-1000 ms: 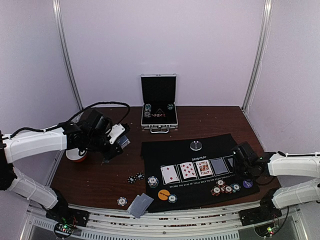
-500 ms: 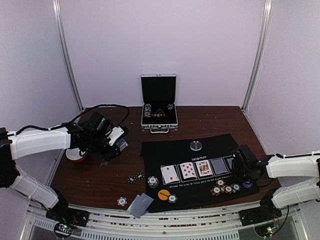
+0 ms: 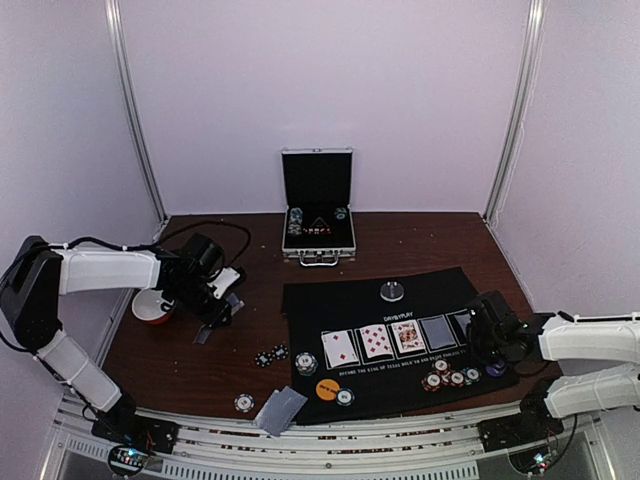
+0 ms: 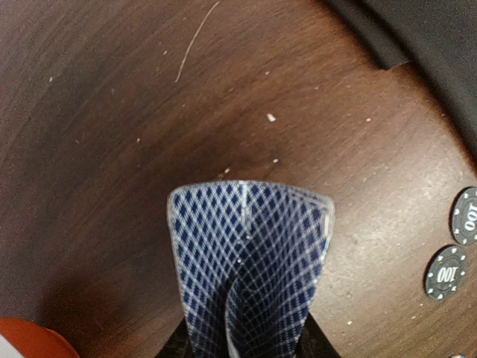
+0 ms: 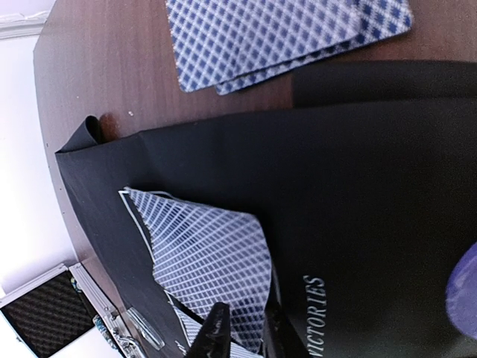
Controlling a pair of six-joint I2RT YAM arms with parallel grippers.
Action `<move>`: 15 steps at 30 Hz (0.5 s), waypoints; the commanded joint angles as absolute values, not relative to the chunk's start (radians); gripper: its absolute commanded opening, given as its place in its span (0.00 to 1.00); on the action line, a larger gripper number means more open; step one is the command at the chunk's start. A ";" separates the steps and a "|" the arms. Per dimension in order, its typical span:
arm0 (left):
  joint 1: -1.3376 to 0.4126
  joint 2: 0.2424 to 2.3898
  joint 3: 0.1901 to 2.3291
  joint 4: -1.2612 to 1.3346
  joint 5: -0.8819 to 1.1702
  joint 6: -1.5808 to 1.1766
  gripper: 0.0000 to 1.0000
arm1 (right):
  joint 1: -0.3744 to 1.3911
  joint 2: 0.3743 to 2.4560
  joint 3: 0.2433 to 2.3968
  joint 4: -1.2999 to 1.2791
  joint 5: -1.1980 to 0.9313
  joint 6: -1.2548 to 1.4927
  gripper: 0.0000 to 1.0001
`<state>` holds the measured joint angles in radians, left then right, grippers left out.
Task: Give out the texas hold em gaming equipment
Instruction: Distribute the poker card in the community card area.
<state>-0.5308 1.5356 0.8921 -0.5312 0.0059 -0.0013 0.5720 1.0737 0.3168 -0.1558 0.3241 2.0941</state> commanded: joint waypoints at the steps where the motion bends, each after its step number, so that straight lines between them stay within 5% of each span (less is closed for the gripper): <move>1: -0.483 1.565 0.926 -0.530 0.048 -0.018 0.31 | 0.572 1.044 0.287 -0.203 0.328 2.136 0.24; 7: -0.458 1.632 0.941 -0.541 0.065 -0.022 0.31 | 0.573 1.025 0.344 -0.294 0.329 2.086 0.39; 15: -0.406 1.697 0.956 -0.563 0.078 -0.028 0.34 | 0.572 0.952 0.404 -0.365 0.354 2.026 0.41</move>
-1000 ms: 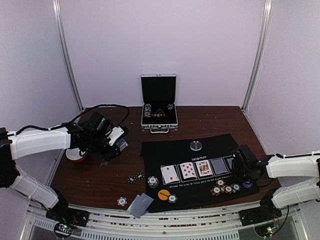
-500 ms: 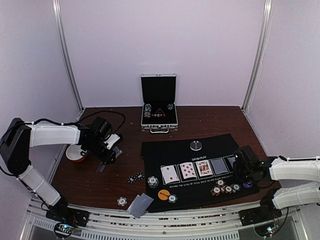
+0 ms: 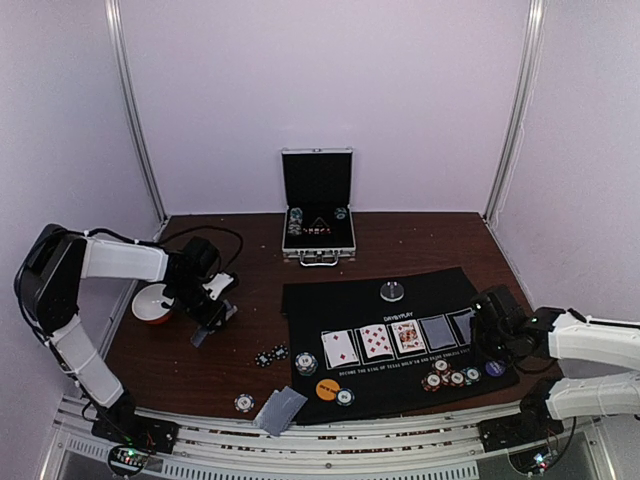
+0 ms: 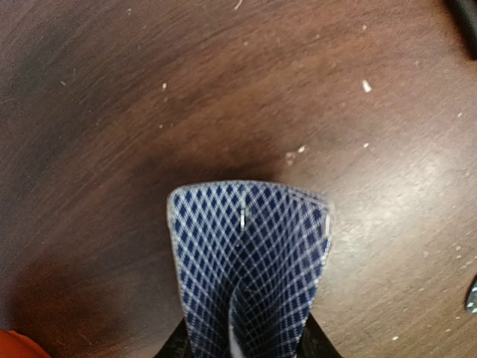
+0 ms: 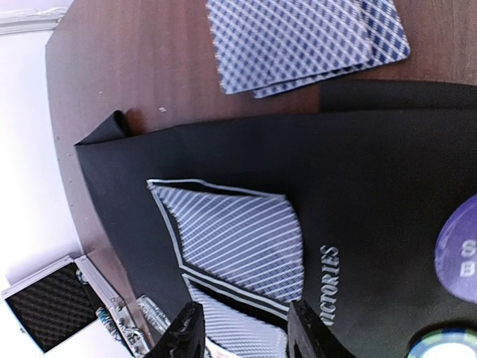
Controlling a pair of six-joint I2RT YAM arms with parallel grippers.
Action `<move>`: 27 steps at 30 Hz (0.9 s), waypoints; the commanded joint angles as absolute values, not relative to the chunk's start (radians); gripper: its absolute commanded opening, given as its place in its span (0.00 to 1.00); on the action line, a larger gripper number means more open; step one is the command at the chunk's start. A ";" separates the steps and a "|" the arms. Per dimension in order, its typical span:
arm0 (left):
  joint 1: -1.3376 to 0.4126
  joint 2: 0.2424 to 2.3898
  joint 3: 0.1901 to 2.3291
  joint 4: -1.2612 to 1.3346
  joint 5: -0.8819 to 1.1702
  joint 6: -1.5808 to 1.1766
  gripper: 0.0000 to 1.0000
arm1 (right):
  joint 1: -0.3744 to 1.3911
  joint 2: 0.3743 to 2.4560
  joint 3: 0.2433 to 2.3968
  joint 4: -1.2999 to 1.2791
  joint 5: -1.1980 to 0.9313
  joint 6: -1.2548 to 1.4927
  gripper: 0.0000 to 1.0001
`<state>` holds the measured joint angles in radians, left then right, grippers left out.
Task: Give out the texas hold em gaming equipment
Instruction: Distribute the poker card in the community card area, then place the face-down deck piles at the center of the board.
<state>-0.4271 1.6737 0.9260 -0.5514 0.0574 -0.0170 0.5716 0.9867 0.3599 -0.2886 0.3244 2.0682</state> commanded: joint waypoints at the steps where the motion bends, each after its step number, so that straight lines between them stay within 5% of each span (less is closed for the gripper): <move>1: -0.405 1.703 0.958 -0.564 0.080 -0.028 0.36 | 0.571 0.947 0.415 -0.377 0.363 2.015 0.41; 8: -0.379 1.714 0.974 -0.565 0.055 -0.025 0.73 | 0.571 0.942 0.494 -0.422 0.417 1.896 0.42; 12: -0.368 1.698 0.982 -0.561 0.049 -0.018 0.86 | 0.569 0.945 0.529 -0.420 0.436 1.817 0.43; 20: -0.368 1.657 0.994 -0.538 0.096 0.001 0.98 | 0.568 0.940 0.591 -0.436 0.482 1.696 0.46; 27: -0.339 1.623 1.002 -0.540 0.053 -0.008 0.98 | 0.565 0.895 0.576 -0.431 0.496 1.686 0.46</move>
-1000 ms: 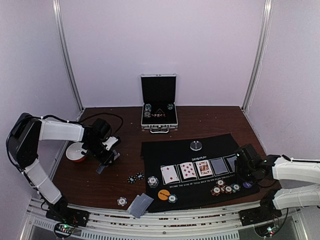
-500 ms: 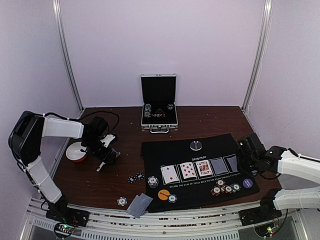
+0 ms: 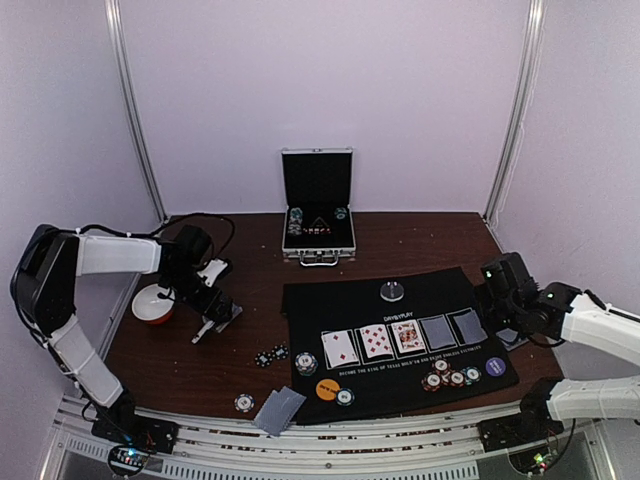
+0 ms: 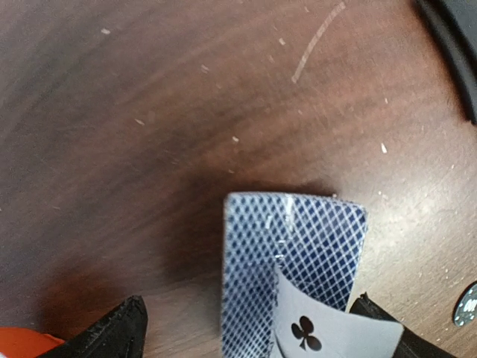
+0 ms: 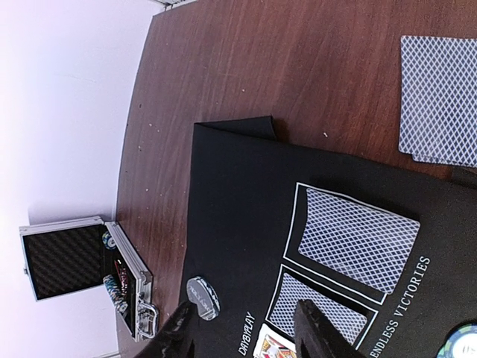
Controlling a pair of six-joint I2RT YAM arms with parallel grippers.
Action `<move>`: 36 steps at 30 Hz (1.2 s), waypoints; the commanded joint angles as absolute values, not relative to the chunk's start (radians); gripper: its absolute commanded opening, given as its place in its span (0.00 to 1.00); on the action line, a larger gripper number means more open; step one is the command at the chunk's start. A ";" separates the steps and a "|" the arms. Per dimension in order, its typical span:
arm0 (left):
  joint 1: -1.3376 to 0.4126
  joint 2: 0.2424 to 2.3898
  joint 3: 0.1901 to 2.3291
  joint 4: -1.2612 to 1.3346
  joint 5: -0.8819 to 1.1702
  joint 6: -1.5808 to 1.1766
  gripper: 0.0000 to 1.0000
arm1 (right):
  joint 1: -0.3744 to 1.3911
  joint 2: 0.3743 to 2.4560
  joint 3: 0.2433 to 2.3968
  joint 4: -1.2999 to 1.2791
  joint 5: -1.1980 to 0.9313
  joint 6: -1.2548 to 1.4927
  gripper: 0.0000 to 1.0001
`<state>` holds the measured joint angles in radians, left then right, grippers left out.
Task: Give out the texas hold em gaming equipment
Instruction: Place the face-down deck piles at the center of the board.
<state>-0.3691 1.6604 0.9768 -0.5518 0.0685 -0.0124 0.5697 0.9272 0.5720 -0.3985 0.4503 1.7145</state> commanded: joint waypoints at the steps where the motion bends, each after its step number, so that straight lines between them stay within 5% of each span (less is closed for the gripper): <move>1: -0.331 1.617 1.003 -0.540 0.052 -0.011 0.98 | 0.564 0.890 0.572 -0.430 0.496 1.685 0.46; 18: -0.280 1.588 1.006 -0.543 0.011 -0.038 0.90 | 0.552 0.890 0.641 -0.409 0.538 1.497 0.46; 31: -0.281 1.355 0.957 -0.616 0.098 -0.141 0.80 | 0.422 1.020 0.701 -0.394 0.452 0.827 0.62; 36: -0.296 1.276 0.960 -0.678 0.095 -0.223 0.76 | 0.272 1.133 0.716 -0.432 0.261 0.720 0.59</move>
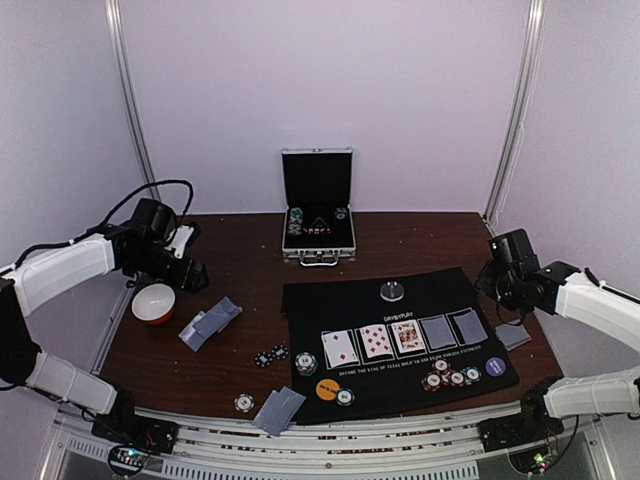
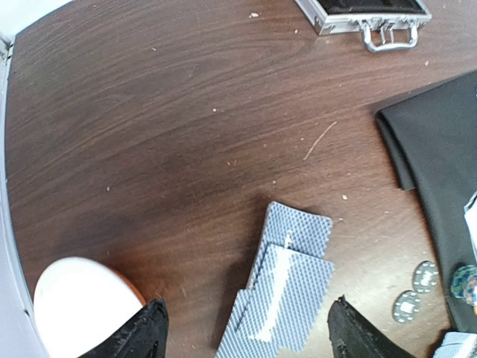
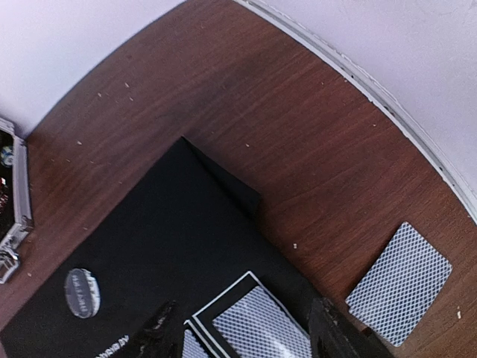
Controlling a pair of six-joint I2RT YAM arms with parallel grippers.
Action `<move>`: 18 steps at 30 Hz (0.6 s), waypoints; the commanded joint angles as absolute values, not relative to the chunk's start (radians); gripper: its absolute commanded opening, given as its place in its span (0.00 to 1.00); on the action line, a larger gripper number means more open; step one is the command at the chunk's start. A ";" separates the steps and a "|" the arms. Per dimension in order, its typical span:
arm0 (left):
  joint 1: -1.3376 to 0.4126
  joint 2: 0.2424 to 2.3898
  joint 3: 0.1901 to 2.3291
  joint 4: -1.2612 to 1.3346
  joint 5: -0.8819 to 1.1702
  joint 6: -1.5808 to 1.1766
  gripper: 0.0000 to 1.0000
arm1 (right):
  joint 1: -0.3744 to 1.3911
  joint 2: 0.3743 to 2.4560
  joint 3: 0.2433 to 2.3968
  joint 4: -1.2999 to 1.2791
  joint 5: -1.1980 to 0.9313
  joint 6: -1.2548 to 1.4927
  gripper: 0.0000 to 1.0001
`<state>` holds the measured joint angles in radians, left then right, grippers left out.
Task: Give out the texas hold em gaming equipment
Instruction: Place the face-down deck piles at the center of the board.
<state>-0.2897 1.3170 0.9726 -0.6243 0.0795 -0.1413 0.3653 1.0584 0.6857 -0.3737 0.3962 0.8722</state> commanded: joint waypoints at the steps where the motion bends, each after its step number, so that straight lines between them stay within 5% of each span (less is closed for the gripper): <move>1: -0.297 1.264 0.961 -0.686 0.093 -0.236 0.76 | 0.211 1.162 0.717 -0.447 0.228 0.714 0.55; 9: -0.307 1.241 0.965 -0.705 0.069 -0.253 0.76 | 0.074 1.399 0.731 -0.487 0.135 0.589 0.06; 18: -0.306 1.261 0.968 -0.691 0.060 -0.231 0.78 | 0.177 1.464 0.746 -0.521 0.247 0.595 0.00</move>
<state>-0.3023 1.2602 0.9710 -0.7090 0.0643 -0.2375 0.1440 1.4391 0.7177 -0.4767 0.1802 0.6056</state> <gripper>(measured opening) 0.776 0.019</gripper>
